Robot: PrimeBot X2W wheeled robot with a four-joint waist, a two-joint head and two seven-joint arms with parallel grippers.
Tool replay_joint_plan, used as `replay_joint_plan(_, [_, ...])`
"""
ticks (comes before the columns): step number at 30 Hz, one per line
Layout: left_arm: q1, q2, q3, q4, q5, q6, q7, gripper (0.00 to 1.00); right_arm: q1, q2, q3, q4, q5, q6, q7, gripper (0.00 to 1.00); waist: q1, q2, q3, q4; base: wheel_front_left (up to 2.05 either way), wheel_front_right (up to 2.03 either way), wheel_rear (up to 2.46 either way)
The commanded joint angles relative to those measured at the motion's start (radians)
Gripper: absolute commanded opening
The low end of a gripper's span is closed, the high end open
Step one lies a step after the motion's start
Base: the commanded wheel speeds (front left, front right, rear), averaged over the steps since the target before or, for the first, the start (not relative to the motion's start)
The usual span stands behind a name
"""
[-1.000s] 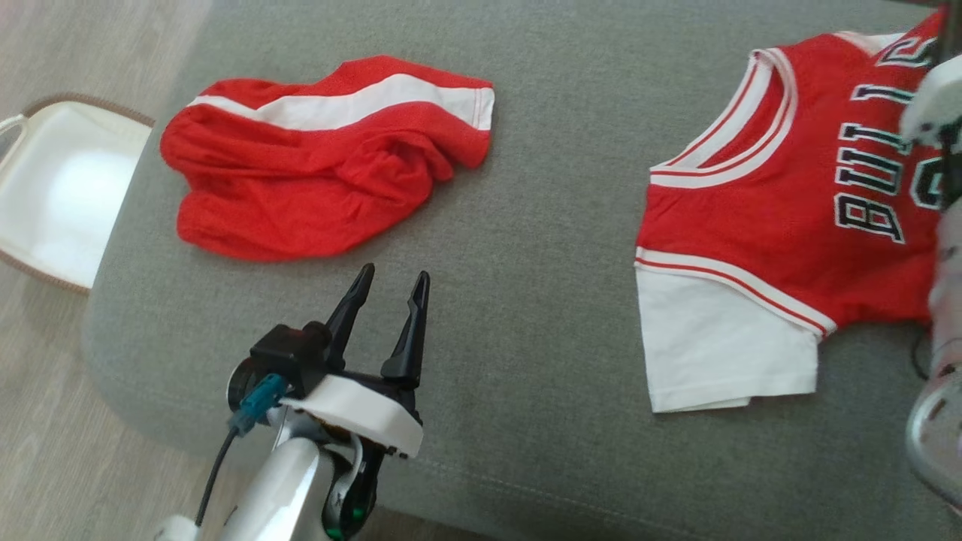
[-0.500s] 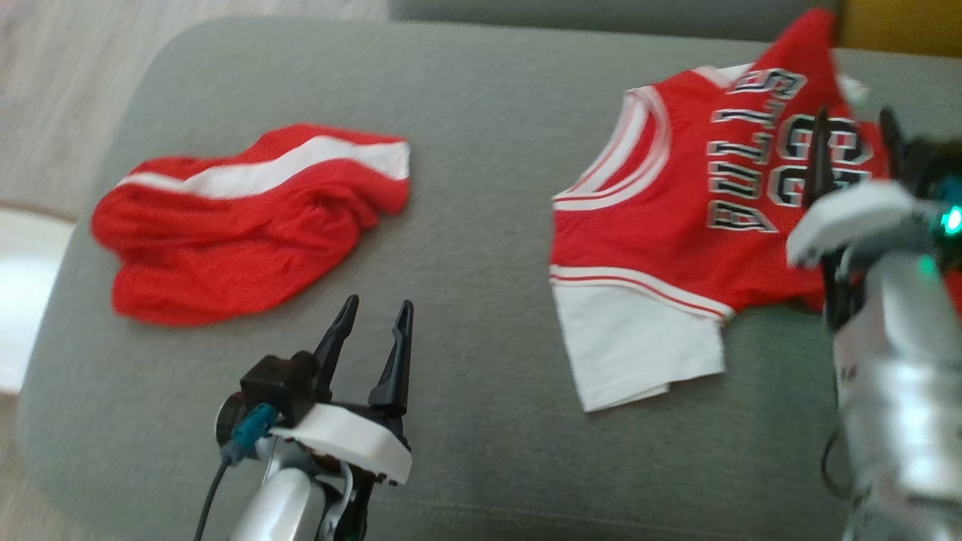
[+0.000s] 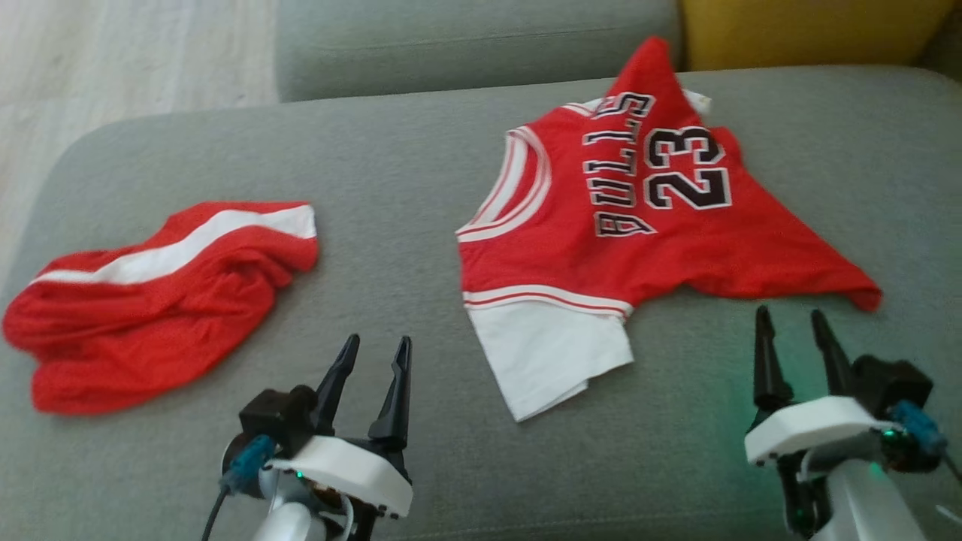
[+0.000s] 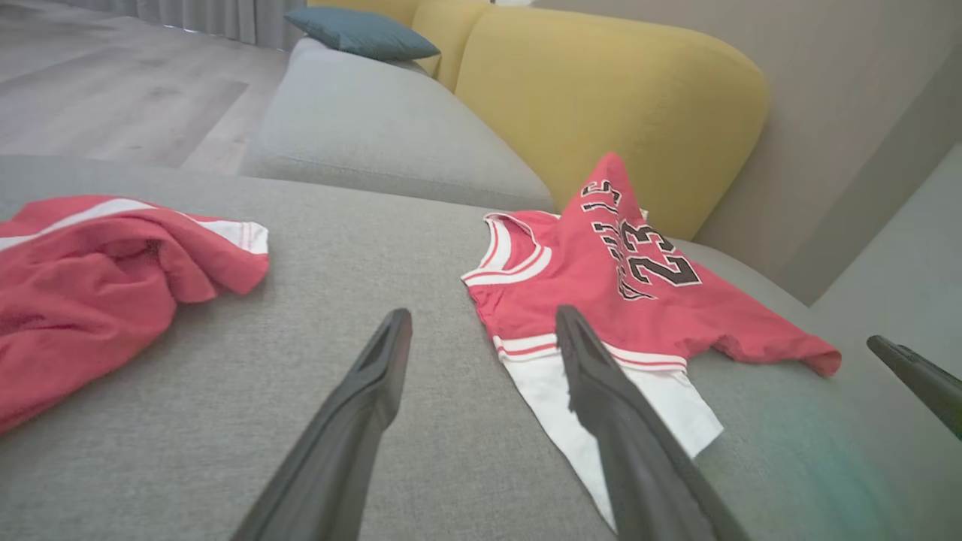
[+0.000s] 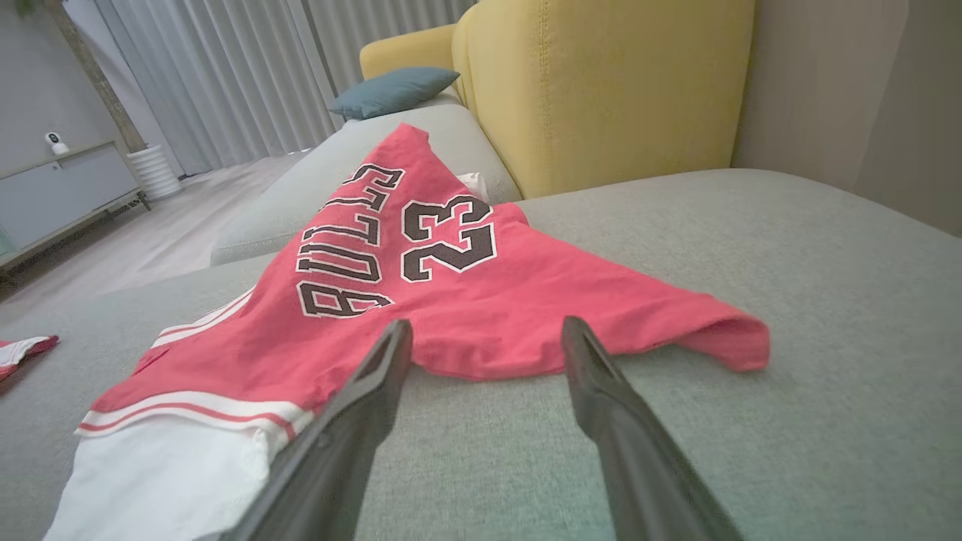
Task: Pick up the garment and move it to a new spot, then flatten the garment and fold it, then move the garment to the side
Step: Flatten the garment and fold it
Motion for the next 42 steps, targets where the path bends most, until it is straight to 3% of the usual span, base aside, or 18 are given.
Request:
replay_joint_plan(1, [-0.038,0.006,0.021,-0.027,-0.006,0.002,-0.012,1.00,-0.017,0.001,0.042,-0.057,0.007,0.004,-0.011,1.00,0.0001,-0.0001,-0.003,-0.035,0.00,0.00,0.00])
replay_joint_plan(9, [-0.066,0.006,-0.015,0.012,-0.037,-0.006,-0.012,1.00,0.002,0.001,0.046,-0.137,0.007,0.004,-0.004,1.00,0.0001,-0.0001,0.016,-0.079,0.00,0.00,0.00])
replay_joint_plan(18, [-0.135,0.006,-0.129,0.168,-0.067,-0.021,-0.001,1.00,0.004,0.001,0.027,-0.179,0.009,0.004,0.003,1.00,0.0001,-0.0001,0.048,-0.098,0.00,0.00,0.00])
replay_joint_plan(31, [-0.270,0.007,-0.236,0.347,-0.058,-0.034,0.110,1.00,-0.034,0.001,0.028,-0.206,0.008,0.004,0.002,1.00,0.0001,-0.0001,0.135,-0.160,0.00,0.00,0.00])
replay_joint_plan(42, [-0.327,0.006,-0.278,0.404,-0.102,-0.069,0.184,1.00,-0.061,0.001,0.024,-0.218,-0.011,0.004,-0.004,1.00,0.0001,-0.0001,0.171,-0.200,0.00,0.00,0.00])
